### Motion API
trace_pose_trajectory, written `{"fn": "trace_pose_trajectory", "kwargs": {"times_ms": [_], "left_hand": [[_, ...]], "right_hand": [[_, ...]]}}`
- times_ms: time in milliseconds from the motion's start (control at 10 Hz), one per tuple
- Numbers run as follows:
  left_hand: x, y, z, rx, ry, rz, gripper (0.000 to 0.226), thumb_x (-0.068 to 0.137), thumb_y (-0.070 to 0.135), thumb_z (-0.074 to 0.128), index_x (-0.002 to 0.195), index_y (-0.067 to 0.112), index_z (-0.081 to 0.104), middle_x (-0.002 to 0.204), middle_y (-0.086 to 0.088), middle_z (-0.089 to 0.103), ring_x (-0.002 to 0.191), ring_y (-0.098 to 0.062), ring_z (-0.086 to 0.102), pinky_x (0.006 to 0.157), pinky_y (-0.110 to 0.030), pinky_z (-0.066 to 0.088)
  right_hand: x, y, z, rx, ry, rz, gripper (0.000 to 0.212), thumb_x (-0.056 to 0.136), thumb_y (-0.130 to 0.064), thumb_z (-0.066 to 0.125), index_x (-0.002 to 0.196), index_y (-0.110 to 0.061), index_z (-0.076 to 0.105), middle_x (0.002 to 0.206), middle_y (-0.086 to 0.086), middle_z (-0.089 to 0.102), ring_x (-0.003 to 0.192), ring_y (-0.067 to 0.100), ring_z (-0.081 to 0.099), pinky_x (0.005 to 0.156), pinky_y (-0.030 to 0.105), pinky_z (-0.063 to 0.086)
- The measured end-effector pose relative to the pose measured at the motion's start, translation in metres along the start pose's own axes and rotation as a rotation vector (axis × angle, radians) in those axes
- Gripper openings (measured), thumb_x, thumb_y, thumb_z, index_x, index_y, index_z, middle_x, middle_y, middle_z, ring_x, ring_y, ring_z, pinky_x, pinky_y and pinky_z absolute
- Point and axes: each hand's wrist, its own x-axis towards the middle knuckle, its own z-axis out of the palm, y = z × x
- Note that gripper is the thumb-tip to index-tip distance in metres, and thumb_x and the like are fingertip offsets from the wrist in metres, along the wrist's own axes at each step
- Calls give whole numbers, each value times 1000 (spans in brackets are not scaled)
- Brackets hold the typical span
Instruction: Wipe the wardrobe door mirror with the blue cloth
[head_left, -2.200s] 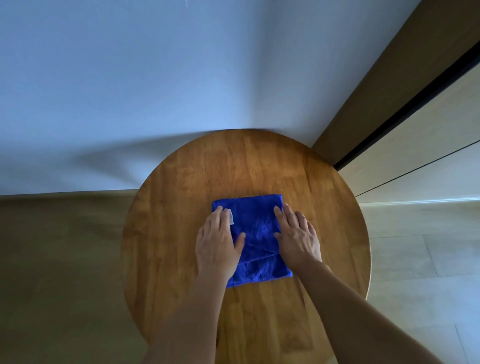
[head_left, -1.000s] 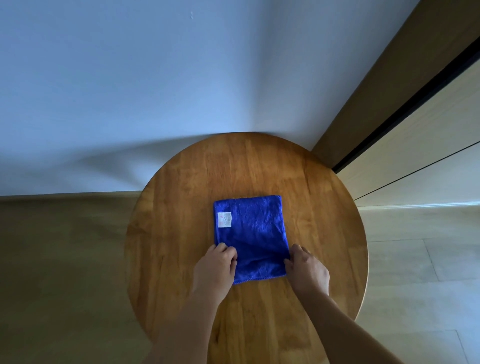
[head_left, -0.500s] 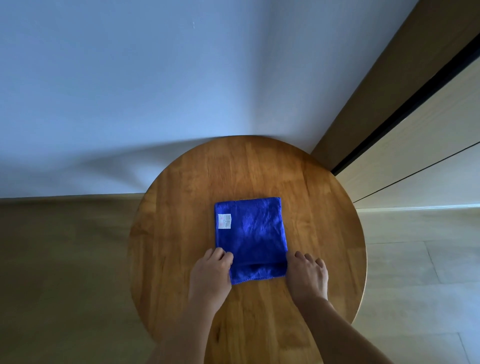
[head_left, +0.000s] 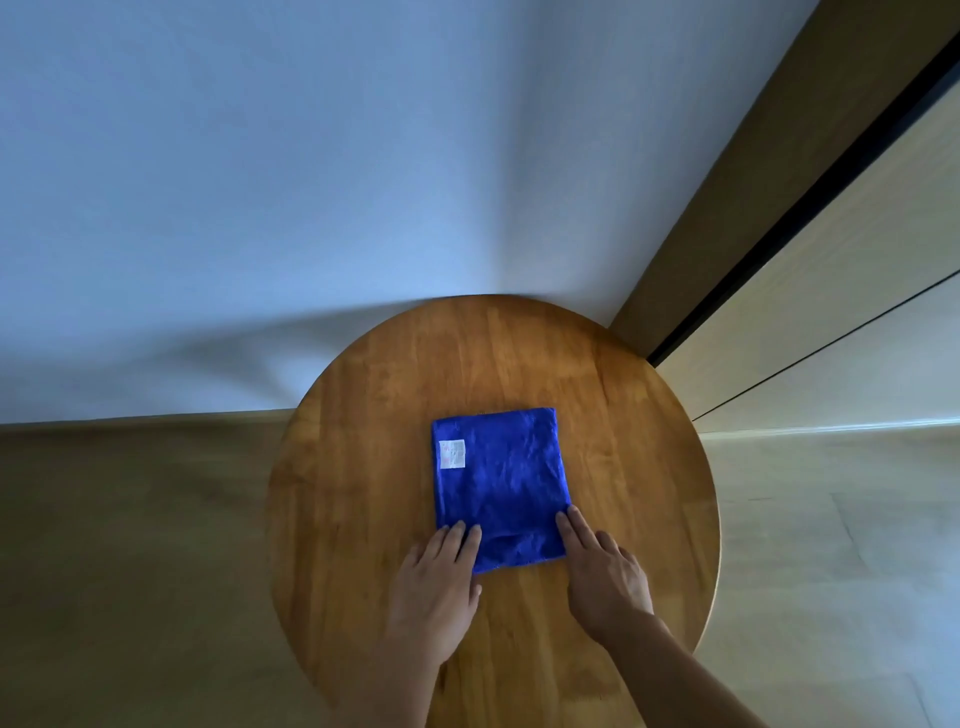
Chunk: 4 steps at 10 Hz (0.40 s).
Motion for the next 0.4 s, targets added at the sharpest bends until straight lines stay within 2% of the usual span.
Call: {"fn": "trace_pose_trajectory", "kwargs": {"times_ms": [100,200,300,400], "left_hand": [[-4,3,0,-4,-40,-18,65,98,45,33,148,29,-6,158,2,3,145,-16,4,114,-37,17],[-6,6,-4,-104,21,-88,61,98,47,30,149,30,0,158,4,7,144,-15,9,114,-34,21],[-8,7,-18,-274,124,-219,59,97,47,32,149,29,8,156,3,15,141,-13,19,112,-30,26],[-16,7,-36,-325,154,-320,59,97,48,32,149,26,11,155,1,21,140,-15,24,110,-32,28]], "right_hand": [[-4,-1,2,6,-1,11,66,99,-16,33,153,-24,-5,161,-6,-8,142,18,22,114,34,27],[-9,-4,-1,30,43,43,65,98,-14,33,153,-22,-2,161,-3,-5,145,18,18,117,34,21],[-14,-2,-8,108,103,105,61,100,-19,33,153,-21,3,161,-1,1,147,19,14,117,33,16],[-23,4,-24,129,134,131,58,102,-33,35,153,-22,9,161,0,7,146,20,18,116,34,19]]}}
